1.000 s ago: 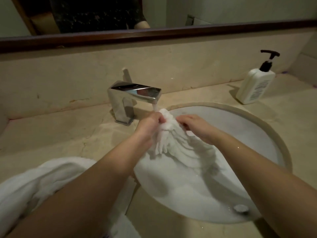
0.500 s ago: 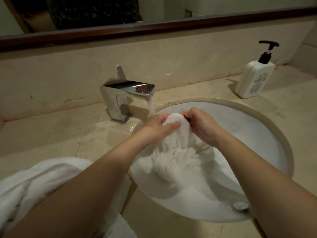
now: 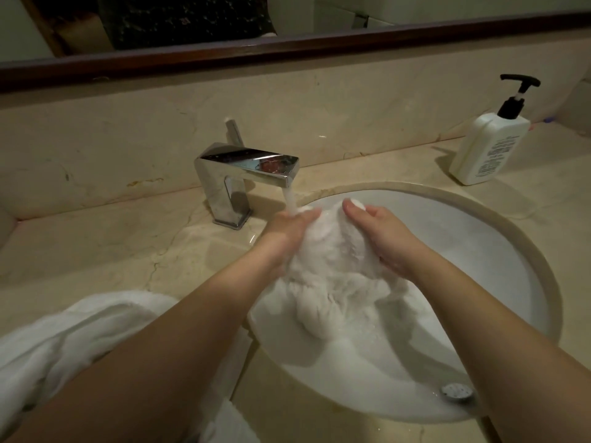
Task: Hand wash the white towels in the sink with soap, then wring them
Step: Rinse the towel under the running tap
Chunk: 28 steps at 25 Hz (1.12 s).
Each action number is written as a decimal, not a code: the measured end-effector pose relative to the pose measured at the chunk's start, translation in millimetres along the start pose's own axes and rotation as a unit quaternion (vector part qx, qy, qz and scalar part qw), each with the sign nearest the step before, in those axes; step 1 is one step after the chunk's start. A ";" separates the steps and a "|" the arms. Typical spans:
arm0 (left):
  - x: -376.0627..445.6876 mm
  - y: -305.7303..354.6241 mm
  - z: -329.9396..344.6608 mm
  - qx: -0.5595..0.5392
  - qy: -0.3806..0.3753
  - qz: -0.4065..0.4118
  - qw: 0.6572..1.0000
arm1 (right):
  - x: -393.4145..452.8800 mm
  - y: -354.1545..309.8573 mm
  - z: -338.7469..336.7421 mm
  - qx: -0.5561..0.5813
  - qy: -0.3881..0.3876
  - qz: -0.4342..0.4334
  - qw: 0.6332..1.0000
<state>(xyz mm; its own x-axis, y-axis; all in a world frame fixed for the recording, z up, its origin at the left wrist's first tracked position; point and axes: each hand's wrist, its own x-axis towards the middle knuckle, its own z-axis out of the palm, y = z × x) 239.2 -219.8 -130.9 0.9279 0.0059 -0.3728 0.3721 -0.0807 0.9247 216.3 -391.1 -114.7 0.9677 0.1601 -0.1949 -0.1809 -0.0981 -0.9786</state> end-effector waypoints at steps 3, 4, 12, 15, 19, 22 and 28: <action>-5.3 -3.5 4.9 -0.067 -0.058 -0.012 0.996 | 7.9 -10.4 15.4 0.131 0.005 -0.002 0.991; -2.4 -3.8 4.3 -0.101 -0.048 -0.018 0.994 | 11.3 -11.0 18.9 0.159 0.021 0.019 0.987; 0.2 -3.8 2.1 -0.192 -0.005 -0.041 0.980 | 19.6 -4.5 44.8 0.098 0.006 0.025 0.995; 7.9 -4.0 0.5 -0.163 0.017 -0.051 0.985 | 25.4 -11.4 56.8 0.060 0.043 0.028 0.997; 12.6 -5.9 -1.6 -0.148 0.050 -0.058 0.986 | 30.8 -10.1 63.3 0.050 0.078 0.034 0.995; 12.4 -5.3 0.2 -0.099 0.049 -0.058 0.992 | 30.8 -8.1 55.5 0.031 0.132 0.015 0.991; -0.9 -8.8 8.6 0.169 -0.034 0.078 0.982 | 19.5 5.0 -13.0 -0.211 0.091 0.039 0.973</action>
<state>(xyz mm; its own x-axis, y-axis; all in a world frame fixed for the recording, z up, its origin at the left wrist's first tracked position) 234.8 -227.7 -139.3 0.9649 -0.0989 -0.2434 0.1851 -0.4015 0.8970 236.6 -401.2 -122.6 0.9759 -0.0371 -0.2149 -0.2041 -0.5026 -0.8401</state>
